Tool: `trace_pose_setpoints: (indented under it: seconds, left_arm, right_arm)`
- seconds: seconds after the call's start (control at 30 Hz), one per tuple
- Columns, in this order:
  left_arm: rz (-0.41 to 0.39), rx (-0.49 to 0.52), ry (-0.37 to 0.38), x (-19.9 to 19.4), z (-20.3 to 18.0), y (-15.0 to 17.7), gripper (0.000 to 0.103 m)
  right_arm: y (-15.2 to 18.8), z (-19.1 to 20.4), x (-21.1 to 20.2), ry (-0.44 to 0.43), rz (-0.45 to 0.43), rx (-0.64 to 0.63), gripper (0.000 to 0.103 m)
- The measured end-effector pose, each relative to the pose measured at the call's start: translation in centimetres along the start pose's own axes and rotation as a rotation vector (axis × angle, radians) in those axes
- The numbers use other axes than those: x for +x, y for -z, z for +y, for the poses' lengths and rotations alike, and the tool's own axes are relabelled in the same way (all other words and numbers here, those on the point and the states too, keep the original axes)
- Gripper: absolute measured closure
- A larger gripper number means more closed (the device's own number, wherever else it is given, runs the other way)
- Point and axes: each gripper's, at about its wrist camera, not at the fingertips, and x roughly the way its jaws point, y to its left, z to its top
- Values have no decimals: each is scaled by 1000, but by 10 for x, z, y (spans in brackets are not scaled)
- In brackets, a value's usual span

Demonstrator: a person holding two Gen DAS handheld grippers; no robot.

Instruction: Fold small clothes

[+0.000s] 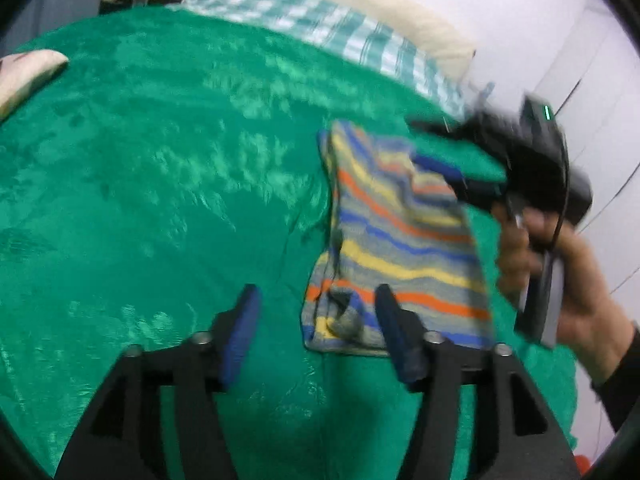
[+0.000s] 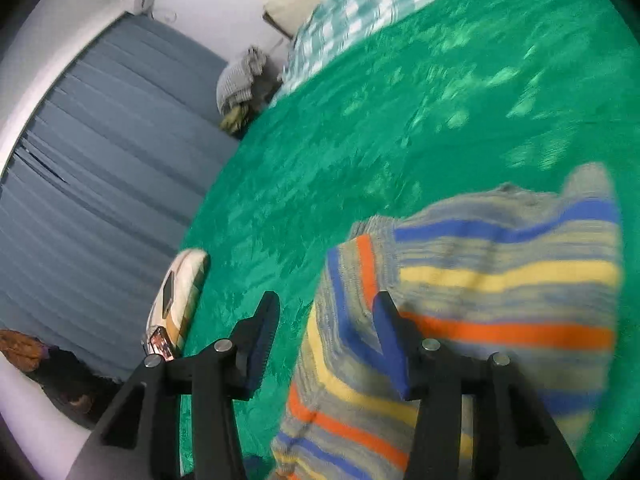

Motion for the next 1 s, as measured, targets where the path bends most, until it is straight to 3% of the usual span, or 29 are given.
trace_pose_setpoints:
  seconds: [0.07,0.13,0.23,0.37,0.43,0.5,0.6,0.63,0.73,0.83,0.93,1.0]
  left_arm:
    - [-3,21,22,0,-4,-3,31]
    - [22,87,-9,13,-13,-5,30]
    - [121,125,-189,54,-11,-6,34]
    - [148,78,-170,53,-4,-10,34]
    - [111,97,-148,38,-8,-17,29]
    - [85,126,-105,34,-17,-27,21]
    - [86,176,-119,54,-39,-47,21]
    - [99,186,-141,63,-42,-49,21]
    - [179,205,-313,113,-31,-52,17]
    - [171,158,-260,113,-15,-49,14]
    - [131,160,-232,74,-14,-42,16]
    - [117,156,-202,44,-12,-26,14]
  right_arm:
    - [9,8,-24,66,-7,-88,53]
    - [29,21,-52,129,-2,-227,53]
    - [79,27,-84,183,16,-366,53]
    - [145,2,-64,331,208,-466,53]
    - [155,17,-70,392,139,-559,54]
    - [149,30,-85,387,64,-546,54]
    - [130,50,-104,368,-65,-547,53]
    - [126,53,-101,360,-69,-540,53]
    - [114,41,-77,321,-16,-459,53]
    - [126,4,-37,348,126,-375,53]
    - [133,23,-52,393,71,-419,52]
    - [140,35,-70,402,47,-400,38]
